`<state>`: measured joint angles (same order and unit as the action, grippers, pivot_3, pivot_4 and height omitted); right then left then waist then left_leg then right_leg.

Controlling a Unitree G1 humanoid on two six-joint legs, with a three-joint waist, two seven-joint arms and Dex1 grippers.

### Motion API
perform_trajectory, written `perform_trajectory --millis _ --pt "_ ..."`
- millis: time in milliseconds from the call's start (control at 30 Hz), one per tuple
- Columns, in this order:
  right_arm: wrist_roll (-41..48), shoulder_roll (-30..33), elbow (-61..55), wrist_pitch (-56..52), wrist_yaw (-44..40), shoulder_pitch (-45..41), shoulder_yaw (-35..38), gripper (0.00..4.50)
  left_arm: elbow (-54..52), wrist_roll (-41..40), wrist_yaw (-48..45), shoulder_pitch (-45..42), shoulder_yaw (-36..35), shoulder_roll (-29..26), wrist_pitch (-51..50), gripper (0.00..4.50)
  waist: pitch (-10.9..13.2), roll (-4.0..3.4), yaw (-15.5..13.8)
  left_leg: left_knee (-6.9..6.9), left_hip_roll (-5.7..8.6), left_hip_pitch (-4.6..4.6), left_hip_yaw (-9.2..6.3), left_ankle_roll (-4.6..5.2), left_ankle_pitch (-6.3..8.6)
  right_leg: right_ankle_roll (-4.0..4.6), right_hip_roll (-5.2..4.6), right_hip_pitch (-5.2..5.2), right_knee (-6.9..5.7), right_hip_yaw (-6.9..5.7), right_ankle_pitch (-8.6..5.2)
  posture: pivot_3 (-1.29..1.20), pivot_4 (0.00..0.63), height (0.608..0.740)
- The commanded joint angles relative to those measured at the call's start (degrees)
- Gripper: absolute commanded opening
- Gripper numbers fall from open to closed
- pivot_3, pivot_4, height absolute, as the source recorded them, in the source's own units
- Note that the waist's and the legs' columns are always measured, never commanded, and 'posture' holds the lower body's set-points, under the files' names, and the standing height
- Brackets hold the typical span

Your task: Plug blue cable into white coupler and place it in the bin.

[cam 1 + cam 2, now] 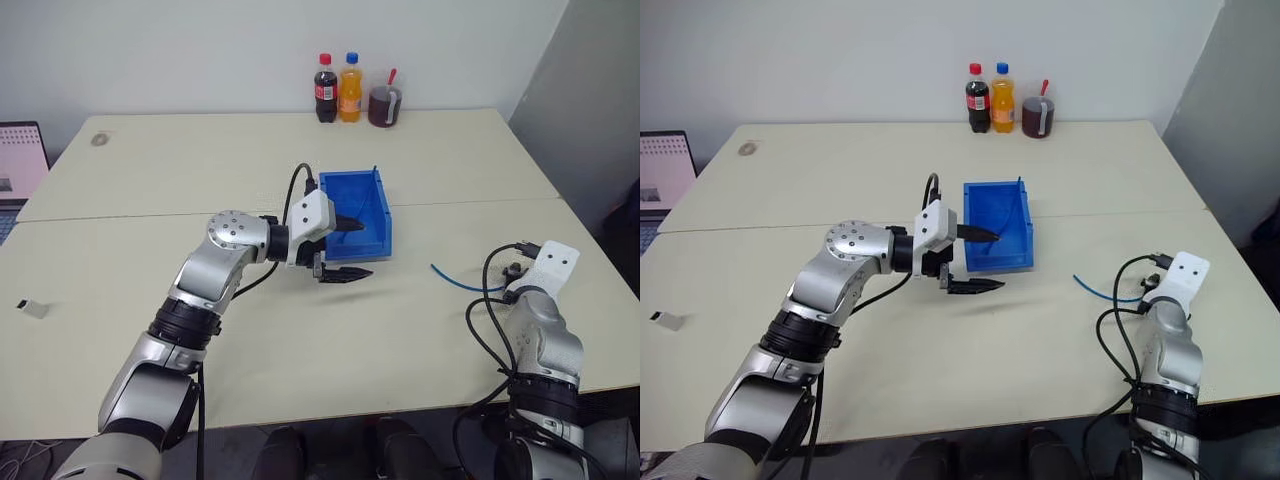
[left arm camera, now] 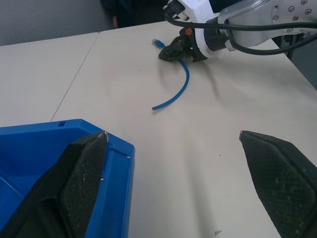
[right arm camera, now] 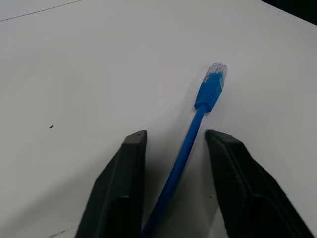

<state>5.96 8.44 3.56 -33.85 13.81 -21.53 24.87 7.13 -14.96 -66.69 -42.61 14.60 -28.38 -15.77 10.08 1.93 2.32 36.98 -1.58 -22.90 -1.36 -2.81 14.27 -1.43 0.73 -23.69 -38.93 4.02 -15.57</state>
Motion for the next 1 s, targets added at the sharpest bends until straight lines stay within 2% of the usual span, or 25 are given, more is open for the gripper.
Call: perform_trajectory --millis 33,133,167,267,333,500,600,667,733,800,867,933,1000 --pt "0.2 1.0 2.5 0.3 0.4 1.2 1.1 0.85 -2.9 0.0 0.3 0.5 -0.6 0.0 -0.3 4.5 0.0 0.0 -0.2 0.0 0.0 0.01 -0.01 0.0 0.0 0.0 0.0 0.02 0.0 -0.01 0.0 0.0 0.15 0.74" --pt "0.5 1.2 2.5 0.2 0.4 1.7 1.1 0.14 -3.8 -0.2 0.1 1.0 -0.7 -0.2 -0.8 4.5 0.0 0.01 -0.5 0.0 -0.01 0.02 -0.04 0.0 0.0 0.01 0.0 0.03 0.0 -0.02 0.01 0.0 0.15 0.74" --pt "0.6 1.3 2.4 0.2 0.3 1.8 1.1 0.05 -4.1 -0.3 0.0 1.1 -0.7 -0.3 -1.0 4.5 0.0 0.02 -0.6 0.0 -0.01 0.02 -0.05 0.0 0.0 0.01 0.0 0.04 0.0 -0.03 0.01 0.0 0.15 0.74" --pt "0.6 2.9 1.2 -0.6 -1.8 2.9 0.4 0.05 -5.0 -0.4 -0.1 1.5 -0.8 -0.5 -1.5 4.5 0.0 0.03 -0.7 0.02 0.0 0.02 -0.08 0.0 0.0 0.01 -0.01 0.1 0.03 -0.05 0.01 0.0 0.15 0.74" --pt "1.0 5.9 -0.2 -0.6 -6.7 3.9 -1.4 0.05 -5.9 -0.7 -0.1 1.6 -1.2 -0.7 -2.1 4.5 0.0 0.03 -0.7 0.03 0.01 0.03 -0.09 0.0 0.0 0.01 -0.02 0.13 0.05 -0.06 0.01 0.0 0.15 0.74" --pt "7.6 18.8 -6.5 -3.1 -30.9 7.2 -8.9 0.05 -10.9 -4.1 0.4 4.1 -5.3 -3.8 -6.7 4.5 0.1 -0.09 -0.3 0.01 0.01 0.05 -0.01 0.01 0.01 -0.01 -0.01 0.12 0.08 -0.02 -0.01 0.0 0.15 0.74" --pt "14.1 26.2 -8.9 -6.1 -45.6 7.9 -11.5 0.05 -14.6 -4.3 0.6 8.3 -8.2 -7.5 -5.9 4.5 0.1 -0.14 0.8 -0.02 -0.09 0.11 -0.03 0.04 0.02 -0.04 0.09 0.11 0.06 0.0 -0.03 0.0 0.15 0.74" --pt "15.5 31.5 -9.1 -5.2 -56.5 7.7 -16.4 0.05 -18.4 -5.3 0.7 11.6 -11.1 -10.5 -7.0 4.5 0.1 -0.16 1.2 -0.05 -0.12 0.2 -0.05 0.05 0.02 -0.05 0.14 0.11 -0.01 0.0 -0.05 0.0 0.15 0.74" --pt "16.4 34.3 -8.5 -3.9 -64.0 6.8 -20.3 0.05 -21.5 -6.4 1.2 14.5 -13.3 -12.7 -8.4 4.5 0.1 -0.17 1.4 -0.04 -0.16 0.26 -0.06 0.05 0.02 -0.05 0.18 0.13 -0.03 0.0 -0.06 0.0 0.15 0.74" --pt "18.3 34.7 -7.9 -4.6 -69.8 4.0 -23.5 0.05 -25.2 -7.8 2.2 19.4 -16.1 -14.9 -10.4 4.5 0.1 -0.13 1.5 -0.01 -0.17 0.27 -0.12 0.05 0.02 -0.07 0.17 0.19 -0.02 -0.07 -0.07 0.0 0.15 0.74" --pt "19.1 34.3 -7.3 -4.8 -76.9 -0.7 -29.1 0.05 -30.2 -7.7 3.3 28.6 -20.2 -17.0 -9.9 4.5 0.2 -0.15 1.9 -0.01 -0.15 0.34 -0.02 0.05 0.02 -0.07 0.14 0.23 0.0 0.03 -0.07 0.0 0.15 0.74" --pt "19.0 30.3 -5.5 -5.0 -81.8 -7.2 -35.5 0.05 -39.0 -8.6 8.3 42.2 -26.9 -14.9 -12.7 4.5 0.3 0.0 1.6 -0.01 -0.15 0.4 -0.05 0.05 0.02 -0.07 0.07 0.26 0.01 0.12 -0.07 0.0 0.15 0.74" --pt "17.9 25.2 -2.1 -3.9 -83.0 -12.3 -39.4 0.05 -47.2 -9.1 13.3 54.6 -31.8 -11.0 -14.6 4.5 0.3 -0.01 2.3 0.04 -0.25 0.36 -0.11 0.04 0.02 -0.09 0.05 0.21 0.03 0.07 -0.04 0.0 0.15 0.74"
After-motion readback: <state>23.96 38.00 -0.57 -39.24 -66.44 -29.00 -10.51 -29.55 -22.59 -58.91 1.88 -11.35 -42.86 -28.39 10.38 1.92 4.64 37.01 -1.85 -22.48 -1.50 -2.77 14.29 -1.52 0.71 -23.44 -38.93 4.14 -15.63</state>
